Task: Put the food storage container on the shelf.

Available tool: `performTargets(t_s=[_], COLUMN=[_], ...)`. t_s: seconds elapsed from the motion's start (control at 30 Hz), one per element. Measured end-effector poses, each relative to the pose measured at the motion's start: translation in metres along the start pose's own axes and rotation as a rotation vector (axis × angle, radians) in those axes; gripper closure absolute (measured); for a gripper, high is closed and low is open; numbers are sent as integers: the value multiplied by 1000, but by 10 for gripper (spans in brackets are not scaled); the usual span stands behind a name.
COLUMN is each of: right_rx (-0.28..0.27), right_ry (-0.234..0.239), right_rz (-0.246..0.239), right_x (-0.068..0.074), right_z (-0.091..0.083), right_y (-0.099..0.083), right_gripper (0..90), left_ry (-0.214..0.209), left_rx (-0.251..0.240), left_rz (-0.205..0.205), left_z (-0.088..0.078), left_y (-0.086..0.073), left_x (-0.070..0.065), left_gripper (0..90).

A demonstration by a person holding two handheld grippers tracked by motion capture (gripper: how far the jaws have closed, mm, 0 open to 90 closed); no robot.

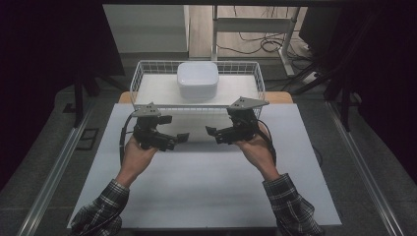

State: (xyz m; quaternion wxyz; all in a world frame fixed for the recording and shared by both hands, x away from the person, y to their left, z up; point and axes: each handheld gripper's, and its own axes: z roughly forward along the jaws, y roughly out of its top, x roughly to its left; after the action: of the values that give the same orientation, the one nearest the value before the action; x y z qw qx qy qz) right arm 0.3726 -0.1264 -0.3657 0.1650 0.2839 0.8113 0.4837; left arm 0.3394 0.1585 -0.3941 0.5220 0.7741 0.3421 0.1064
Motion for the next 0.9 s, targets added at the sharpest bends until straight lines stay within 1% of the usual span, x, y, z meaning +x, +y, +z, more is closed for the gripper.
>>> performTargets(t_s=[0.2,0.43,0.6,0.7,0.77,0.8,0.83,0.9], right_rx=[-12,-4,3,-3,9,14,14,19], right_ry=[11,8,16,27,33,33,33,39], right_rz=[11,-5,-4,2,1,0,0,-4], right_x=[2,7,11,12,13,13,14,16], right_z=[-5,-7,-6,-4,-2,-1,0,2], right_y=[-10,-23,-34,-42,-46,-48,-50,-53], right_gripper=[8,3,3,3,0,0,0,0], left_ry=[6,17,22,23,23,17,14,18], left_rx=[7,25,37,46,44,51,59,61], left_rz=[-5,-4,-4,-9,-16,-21,-20,-18], left_z=[-1,0,1,4,6,8,9,10], left_y=[-14,-32,-46,-55,-61,-64,-66,-70], left_x=[-4,-9,-13,-13,-13,-12,-12,-13], left_gripper=[28,20,19,18,17,17,17,18])
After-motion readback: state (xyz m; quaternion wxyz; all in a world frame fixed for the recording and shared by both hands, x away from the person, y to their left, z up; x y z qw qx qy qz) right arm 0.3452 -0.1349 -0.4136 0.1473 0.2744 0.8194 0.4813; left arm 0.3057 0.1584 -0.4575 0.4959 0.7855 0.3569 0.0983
